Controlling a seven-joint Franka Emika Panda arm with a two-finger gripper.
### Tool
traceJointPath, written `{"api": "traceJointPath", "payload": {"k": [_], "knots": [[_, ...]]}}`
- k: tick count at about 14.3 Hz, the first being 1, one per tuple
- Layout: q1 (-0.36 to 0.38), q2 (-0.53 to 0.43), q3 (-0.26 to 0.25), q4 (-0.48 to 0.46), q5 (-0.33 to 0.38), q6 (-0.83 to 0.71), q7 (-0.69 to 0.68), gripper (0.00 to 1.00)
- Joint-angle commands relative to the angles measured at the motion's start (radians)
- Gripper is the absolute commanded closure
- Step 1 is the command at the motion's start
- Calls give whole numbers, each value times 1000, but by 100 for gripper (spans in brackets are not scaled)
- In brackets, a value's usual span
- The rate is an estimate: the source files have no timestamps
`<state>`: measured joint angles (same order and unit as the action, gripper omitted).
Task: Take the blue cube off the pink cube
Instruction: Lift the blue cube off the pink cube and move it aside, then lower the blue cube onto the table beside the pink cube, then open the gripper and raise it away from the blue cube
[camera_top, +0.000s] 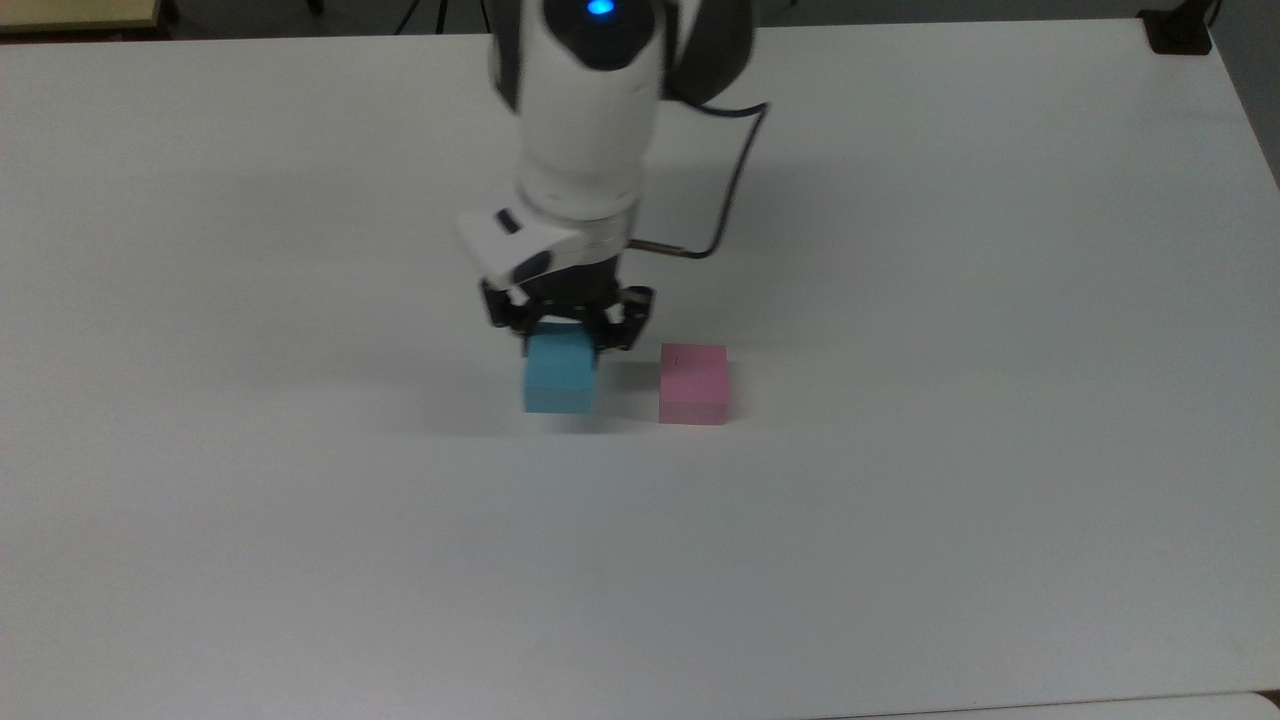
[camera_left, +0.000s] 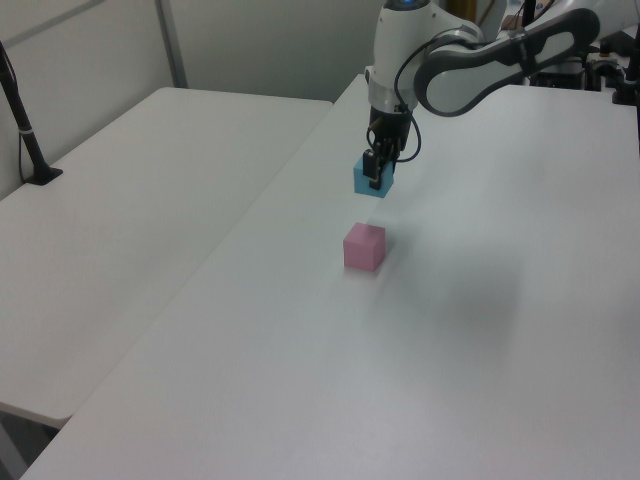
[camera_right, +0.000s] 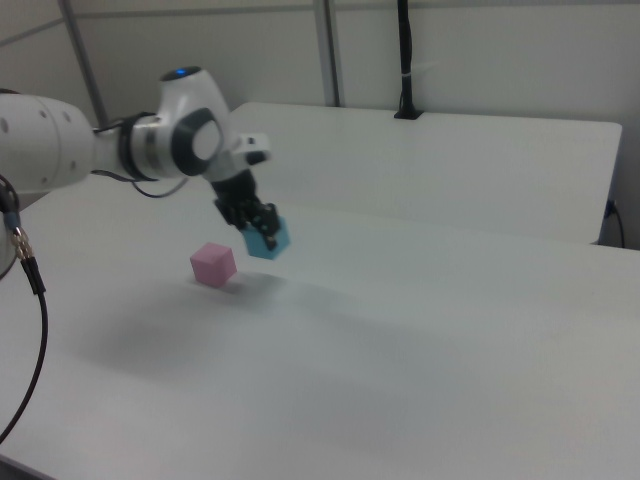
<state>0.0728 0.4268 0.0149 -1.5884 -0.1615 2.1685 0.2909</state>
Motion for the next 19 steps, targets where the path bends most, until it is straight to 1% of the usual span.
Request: {"api": "traceJointPath", "payload": {"k": [1, 2, 3, 4, 6, 8, 9, 11, 12, 13, 15, 18, 19], "knots": [[-91, 33, 0, -15, -15, -3, -128, 42], [-109, 52, 2, -13, -16, 8, -147, 25], [-123, 56, 1, -19, -16, 11, -150, 14], [-133, 76, 0, -21, -19, 11, -150, 11], [-137, 89, 2, -18, -36, 13, -148, 0], [-131, 60, 2, -12, -29, 5, -141, 0], [-122, 28, 8, -11, -23, -1, -139, 0], [-79, -32, 11, -11, -18, -50, -131, 0], [-42, -78, 11, -11, -16, -97, -96, 0], [-21, -117, 11, -11, -16, -145, -34, 0], [-4, -161, 13, -13, -6, -205, -9, 0], [33, -227, 2, -13, 80, -321, -15, 0], [33, -240, 2, -13, 91, -350, -15, 0]]}}
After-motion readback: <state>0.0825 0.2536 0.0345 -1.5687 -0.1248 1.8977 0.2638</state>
